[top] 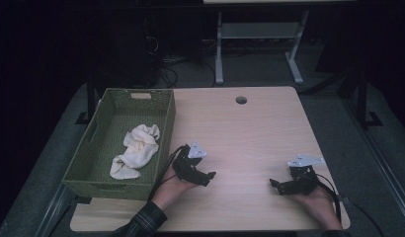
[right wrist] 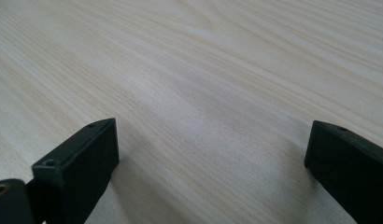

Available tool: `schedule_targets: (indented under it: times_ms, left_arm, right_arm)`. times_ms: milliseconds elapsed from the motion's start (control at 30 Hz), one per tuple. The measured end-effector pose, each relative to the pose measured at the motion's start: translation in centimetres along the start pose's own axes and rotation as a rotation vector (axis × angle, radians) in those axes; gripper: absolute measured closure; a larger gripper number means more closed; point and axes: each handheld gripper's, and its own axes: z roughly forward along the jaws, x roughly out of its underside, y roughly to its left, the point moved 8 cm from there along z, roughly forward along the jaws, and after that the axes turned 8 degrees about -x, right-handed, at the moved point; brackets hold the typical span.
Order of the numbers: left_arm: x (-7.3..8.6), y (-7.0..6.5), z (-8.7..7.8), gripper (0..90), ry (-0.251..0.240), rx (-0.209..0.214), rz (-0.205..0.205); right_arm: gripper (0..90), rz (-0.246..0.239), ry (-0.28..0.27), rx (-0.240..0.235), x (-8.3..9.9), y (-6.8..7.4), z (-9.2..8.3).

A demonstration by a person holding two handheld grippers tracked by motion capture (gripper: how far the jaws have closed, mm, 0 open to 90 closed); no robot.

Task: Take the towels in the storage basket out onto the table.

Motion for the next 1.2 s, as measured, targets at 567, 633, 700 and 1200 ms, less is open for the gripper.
schedule_targets:
  times_ms: [567,633,700,1200]
  left_arm:
    - [-1.2,0.1,-1.2,13.1,0.009,0.008,-0.028]
    - [-1.5,0.1,-1.3,13.1,0.009,0.001,-0.026]
    - [-1.7,0.1,-1.5,13.1,0.012,0.002,-0.025]
    - [-4.1,0.5,-3.8,13.1,0.017,0.086,0.01]
  right_arm:
    - [2.6,0.001,0.0,0.002,0.0,0.0,0.0]
    - [2.6,0.002,0.0,0.002,0.0,0.0,0.0]
    - [2.6,0.001,0.0,0.003,0.0,0.0,0.0]
    - [2.6,0.008,0.002,0.002,0.1,0.1,0.0]
